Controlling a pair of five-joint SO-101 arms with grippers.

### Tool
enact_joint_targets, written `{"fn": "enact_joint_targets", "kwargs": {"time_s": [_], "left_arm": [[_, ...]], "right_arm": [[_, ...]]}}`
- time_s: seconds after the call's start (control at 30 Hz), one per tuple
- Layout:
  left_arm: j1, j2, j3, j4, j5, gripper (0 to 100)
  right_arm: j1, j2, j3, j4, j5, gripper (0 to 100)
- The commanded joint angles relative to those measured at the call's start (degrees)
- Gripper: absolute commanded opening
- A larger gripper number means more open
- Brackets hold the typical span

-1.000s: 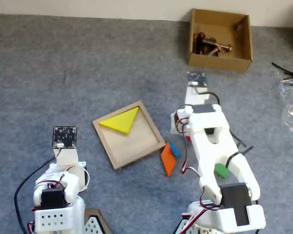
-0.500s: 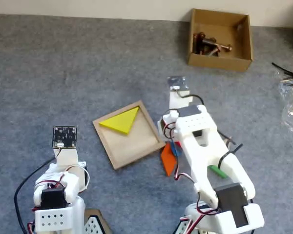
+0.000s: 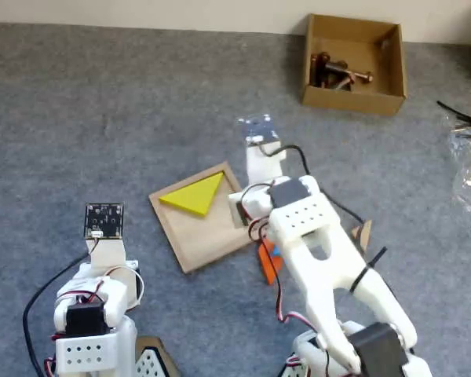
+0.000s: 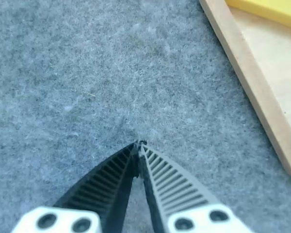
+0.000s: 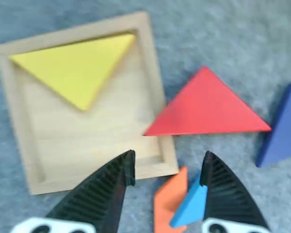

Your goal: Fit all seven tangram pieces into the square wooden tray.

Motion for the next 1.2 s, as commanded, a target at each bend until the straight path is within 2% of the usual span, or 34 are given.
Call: {"fn": "enact_joint_targets", "kwargs": {"time_s": [0.0, 0.1, 0.33, 0.57, 0.7, 0.93, 1.17], "left_arm": [[-0.5, 0.4, 1.2, 0.4, 0.2, 0], [-0.5, 0.4, 1.2, 0.4, 0.2, 0], [-0.5, 0.4, 1.2, 0.4, 0.2, 0], [-0.5, 0.4, 1.2, 0.4, 0.2, 0], [-0.5, 0.4, 1.2, 0.4, 0.2, 0], [-0.5, 0.4, 1.2, 0.4, 0.2, 0], [-0.5, 0.4, 1.2, 0.4, 0.2, 0]], "right_arm": [[-2.8, -3.6, -1.1, 0.5, 0.4, 20.0], [-2.6, -3.6, -1.0, 0.3, 1.0, 20.0], [2.1, -3.6, -0.8, 0.4, 8.6, 20.0], [2.2, -4.1, 6.9, -3.0, 25.8, 22.8], [2.8, -4.1, 12.2, -8.1, 31.1, 27.3], [3.6, -4.2, 16.9, -15.3, 34.0, 27.6], [3.6, -4.2, 16.8, -16.4, 34.2, 27.7]]}}
